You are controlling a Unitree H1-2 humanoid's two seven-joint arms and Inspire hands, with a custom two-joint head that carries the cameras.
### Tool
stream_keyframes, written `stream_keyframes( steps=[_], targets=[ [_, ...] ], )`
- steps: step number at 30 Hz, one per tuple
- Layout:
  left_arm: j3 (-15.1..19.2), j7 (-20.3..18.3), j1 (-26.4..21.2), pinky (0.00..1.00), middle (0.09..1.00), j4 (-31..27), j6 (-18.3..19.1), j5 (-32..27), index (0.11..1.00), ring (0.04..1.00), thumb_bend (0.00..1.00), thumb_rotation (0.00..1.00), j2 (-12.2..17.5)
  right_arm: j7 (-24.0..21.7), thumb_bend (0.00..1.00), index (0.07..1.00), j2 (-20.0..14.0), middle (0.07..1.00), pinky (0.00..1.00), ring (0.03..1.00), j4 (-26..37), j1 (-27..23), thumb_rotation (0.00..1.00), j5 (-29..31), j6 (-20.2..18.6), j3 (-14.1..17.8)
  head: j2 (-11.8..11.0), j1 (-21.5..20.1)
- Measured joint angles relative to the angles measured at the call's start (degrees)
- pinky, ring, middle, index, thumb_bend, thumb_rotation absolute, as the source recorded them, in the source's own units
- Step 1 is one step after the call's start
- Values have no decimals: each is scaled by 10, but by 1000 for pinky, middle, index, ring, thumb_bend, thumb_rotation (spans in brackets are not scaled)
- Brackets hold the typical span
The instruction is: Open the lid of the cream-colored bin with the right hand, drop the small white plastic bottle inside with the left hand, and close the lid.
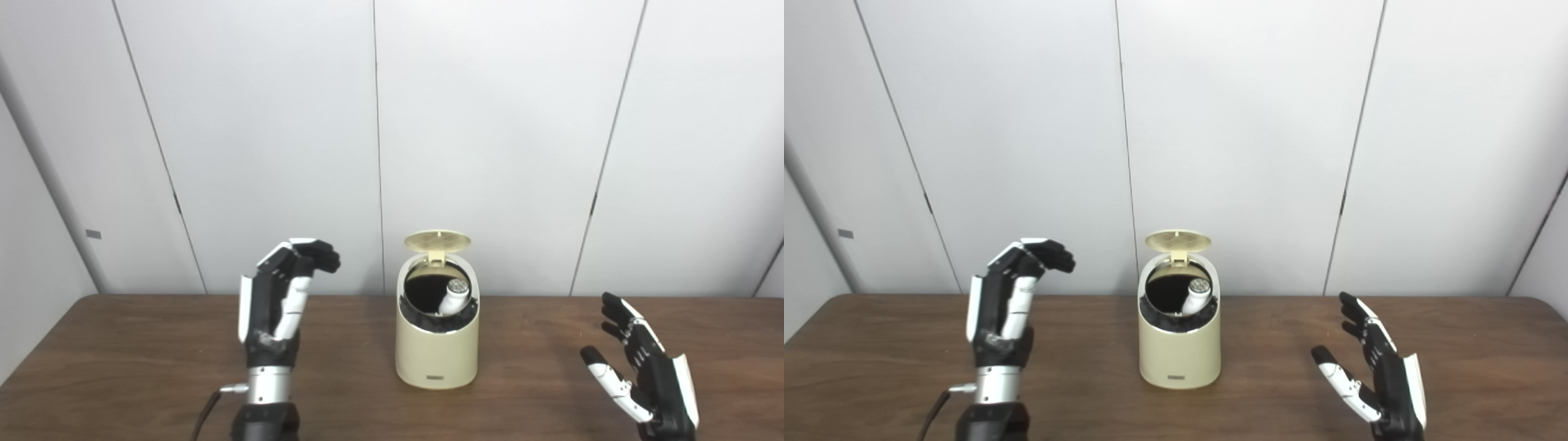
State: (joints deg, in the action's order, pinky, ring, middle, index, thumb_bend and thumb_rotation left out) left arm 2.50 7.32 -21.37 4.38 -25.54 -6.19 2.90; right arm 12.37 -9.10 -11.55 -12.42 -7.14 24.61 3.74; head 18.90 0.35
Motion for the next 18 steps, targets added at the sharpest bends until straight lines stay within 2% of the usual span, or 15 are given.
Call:
stream_keyframes(
  steps=[2, 3, 5, 7, 9, 11, 13, 15, 16, 18],
  targets=[
    [26, -33, 17, 501, 516, -22, 0, -23, 519, 508, 582, 698, 0, 2, 454, 841, -1, 875, 836, 874, -1, -1, 501, 0, 0, -1, 2, 0],
    [39, -42, 27, 500, 534, -30, 0, -28, 537, 522, 513, 705, 0, 5, 438, 832, -1, 867, 809, 860, -2, -2, 489, -3, 0, -1, 2, 1],
    [63, -45, 46, 513, 558, -35, 0, -25, 564, 545, 473, 724, 1, 21, 440, 827, -6, 861, 777, 850, 0, -3, 497, -16, 0, -9, 2, 1],
    [75, -51, 66, 632, 686, -35, 0, -28, 695, 676, 547, 766, 11, 30, 610, 829, -12, 848, 707, 820, 12, 0, 652, -57, 0, -14, 0, -3],
    [70, -77, 88, 760, 801, -33, 0, -44, 800, 796, 672, 772, 38, 26, 685, 848, -24, 865, 716, 833, 39, 9, 713, -105, -11, -14, 0, -4],
    [62, -103, 108, 829, 857, -19, 5, -58, 854, 851, 730, 788, 69, 12, 716, 871, -38, 881, 734, 852, 79, 9, 738, -141, -39, -14, 0, -6],
    [54, -115, 119, 865, 891, -11, 16, -59, 892, 881, 754, 826, 79, -14, 731, 912, -63, 915, 783, 893, 125, -2, 752, -161, -69, -14, 0, -8],
    [45, -120, 121, 885, 905, -8, 25, -56, 907, 888, 747, 847, 73, -49, 770, 921, -85, 911, 787, 885, 168, -29, 809, -187, -115, -18, -1, -10],
    [39, -120, 121, 897, 910, -8, 27, -52, 911, 891, 742, 856, 67, -74, 789, 918, -91, 908, 785, 883, 198, -48, 824, -203, -149, -22, -1, -10],
    [32, -121, 121, 924, 915, -8, 31, -45, 911, 897, 730, 873, 57, -118, 802, 923, -99, 918, 774, 912, 253, -84, 814, -218, -201, -33, -1, -10]
  ],
)
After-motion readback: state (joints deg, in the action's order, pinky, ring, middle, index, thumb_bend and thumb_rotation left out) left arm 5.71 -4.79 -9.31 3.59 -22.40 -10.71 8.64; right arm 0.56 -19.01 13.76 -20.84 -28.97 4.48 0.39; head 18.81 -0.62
